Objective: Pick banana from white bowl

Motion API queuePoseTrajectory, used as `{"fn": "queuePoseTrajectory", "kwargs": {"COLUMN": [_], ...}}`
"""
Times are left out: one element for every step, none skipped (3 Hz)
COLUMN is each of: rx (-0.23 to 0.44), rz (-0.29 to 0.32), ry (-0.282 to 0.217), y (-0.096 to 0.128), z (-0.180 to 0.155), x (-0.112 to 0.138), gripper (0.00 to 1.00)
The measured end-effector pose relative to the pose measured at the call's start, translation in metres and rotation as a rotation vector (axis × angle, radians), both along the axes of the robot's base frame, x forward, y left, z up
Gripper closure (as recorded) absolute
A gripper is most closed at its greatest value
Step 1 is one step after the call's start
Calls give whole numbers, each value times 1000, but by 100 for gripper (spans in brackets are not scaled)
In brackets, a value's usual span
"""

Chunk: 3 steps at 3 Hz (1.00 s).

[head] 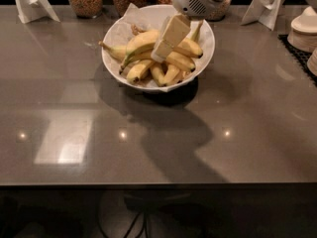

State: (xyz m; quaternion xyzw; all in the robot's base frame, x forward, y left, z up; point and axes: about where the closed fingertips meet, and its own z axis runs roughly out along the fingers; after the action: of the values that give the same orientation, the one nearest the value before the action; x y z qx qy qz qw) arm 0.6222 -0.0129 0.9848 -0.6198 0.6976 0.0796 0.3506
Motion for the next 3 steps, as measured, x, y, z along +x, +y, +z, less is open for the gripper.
{"fn": "queuePoseTrajectory", "kwargs": {"rx": [4, -4, -13], "rz": [16, 13, 6], "ry": [21, 51, 72], "y": [13, 14, 11], "z": [-12, -28, -40], "x": [11, 16, 20], "gripper": [0, 4, 14]}}
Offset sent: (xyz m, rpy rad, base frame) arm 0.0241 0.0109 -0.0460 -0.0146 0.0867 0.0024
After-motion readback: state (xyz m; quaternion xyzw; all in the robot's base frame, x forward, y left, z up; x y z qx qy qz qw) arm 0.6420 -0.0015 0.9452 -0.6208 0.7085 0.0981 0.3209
